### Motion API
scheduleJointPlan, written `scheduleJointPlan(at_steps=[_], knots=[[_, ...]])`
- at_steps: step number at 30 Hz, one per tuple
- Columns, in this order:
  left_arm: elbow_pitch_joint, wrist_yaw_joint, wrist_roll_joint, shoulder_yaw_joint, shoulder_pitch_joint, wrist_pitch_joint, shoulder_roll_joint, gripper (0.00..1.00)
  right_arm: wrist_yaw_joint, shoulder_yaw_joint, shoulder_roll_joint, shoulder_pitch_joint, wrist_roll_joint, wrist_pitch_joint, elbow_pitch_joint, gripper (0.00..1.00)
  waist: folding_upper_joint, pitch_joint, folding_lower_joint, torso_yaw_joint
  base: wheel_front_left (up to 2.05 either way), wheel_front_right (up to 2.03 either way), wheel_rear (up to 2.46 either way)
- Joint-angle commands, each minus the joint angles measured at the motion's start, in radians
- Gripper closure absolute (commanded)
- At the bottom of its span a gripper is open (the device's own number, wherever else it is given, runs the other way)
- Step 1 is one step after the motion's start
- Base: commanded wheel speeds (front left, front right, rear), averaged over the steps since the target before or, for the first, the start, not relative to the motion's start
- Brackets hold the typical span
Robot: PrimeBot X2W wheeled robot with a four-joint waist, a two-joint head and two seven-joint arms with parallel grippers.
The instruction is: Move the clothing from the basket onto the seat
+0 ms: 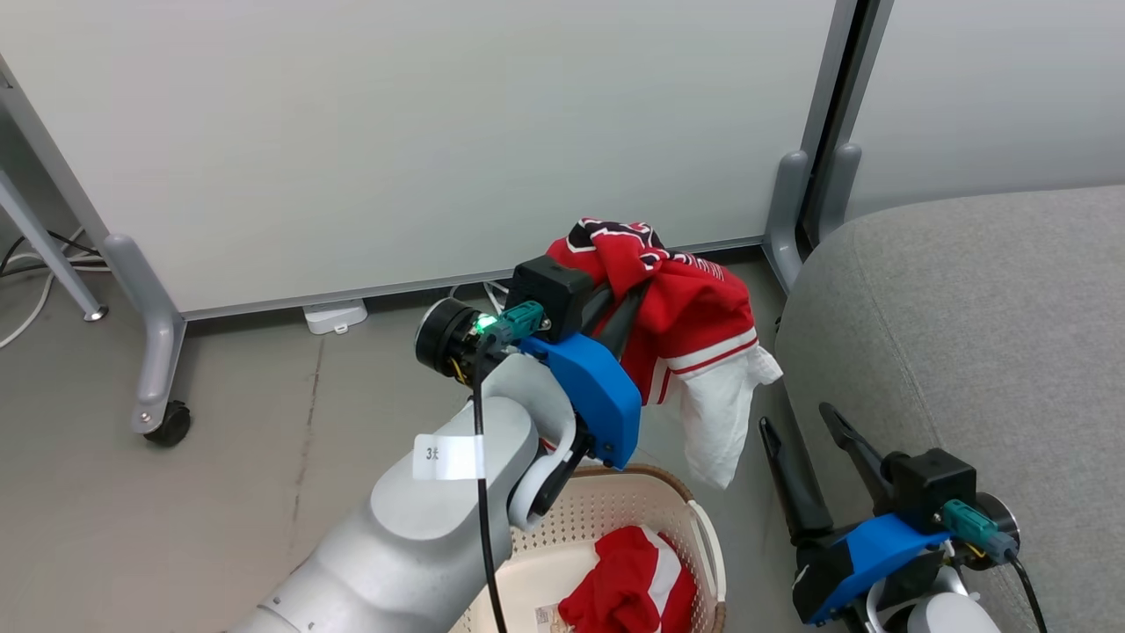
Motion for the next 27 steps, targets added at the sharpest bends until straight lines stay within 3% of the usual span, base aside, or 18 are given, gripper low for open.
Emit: scheduleJointPlan(at_steps=[1,12,27], knots=[[-0.004,0.006,-0.009,-0.004,-0.014,0.001,0.0,1.0,0.0,0.0,-0.004,0.01,0.007,0.001,-0.007,0.0,-0.0001,0.0,0.0001,-0.002,0.0,0.0,0.0],[0.03,0.015,-0.063,-0.05,-0.023,-0.029,0.0,1.0,0.0,0.018,-0.003,0.004,0.009,0.011,-0.023,0.0,-0.0001,0.008,0.0001,-0.007,0.0,0.0,0.0],[0.046,0.021,-0.112,-0.107,-0.053,-0.049,0.0,1.0,0.0,0.082,-0.003,-0.189,-0.021,0.061,0.061,0.0,-0.0001,0.042,0.0001,0.001,0.0,0.0,0.0]])
